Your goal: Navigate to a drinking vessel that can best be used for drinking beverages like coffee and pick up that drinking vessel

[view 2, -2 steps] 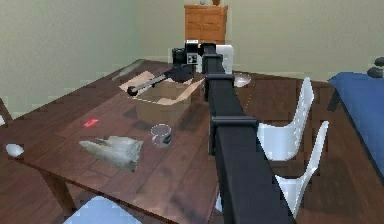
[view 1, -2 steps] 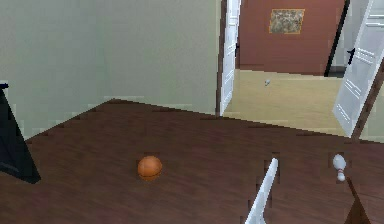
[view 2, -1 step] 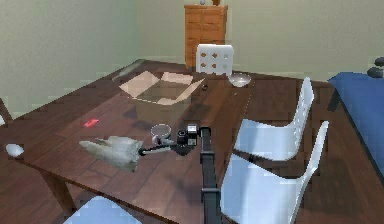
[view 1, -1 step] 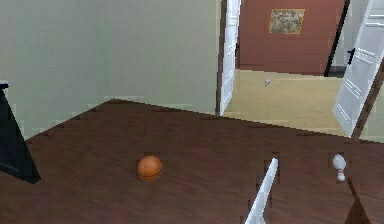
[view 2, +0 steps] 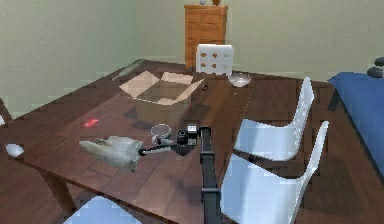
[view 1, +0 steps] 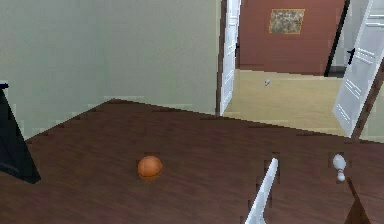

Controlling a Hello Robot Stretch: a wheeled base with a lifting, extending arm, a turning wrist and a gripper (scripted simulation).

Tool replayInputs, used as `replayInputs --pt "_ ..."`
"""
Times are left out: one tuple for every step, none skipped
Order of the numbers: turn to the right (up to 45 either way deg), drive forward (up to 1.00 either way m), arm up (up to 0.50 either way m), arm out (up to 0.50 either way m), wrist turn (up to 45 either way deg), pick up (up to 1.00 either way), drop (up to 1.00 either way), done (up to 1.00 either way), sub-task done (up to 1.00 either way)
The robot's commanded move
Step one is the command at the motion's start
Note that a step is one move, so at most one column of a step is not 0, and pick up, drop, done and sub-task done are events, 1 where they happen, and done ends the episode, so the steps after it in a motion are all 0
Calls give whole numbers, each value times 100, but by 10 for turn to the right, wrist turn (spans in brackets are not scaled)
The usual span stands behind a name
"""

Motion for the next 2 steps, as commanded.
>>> replayInputs --pt "0 0 10 0 0 0 0 0 0" --pt "0 0 0 0 0 0 0 100 0"
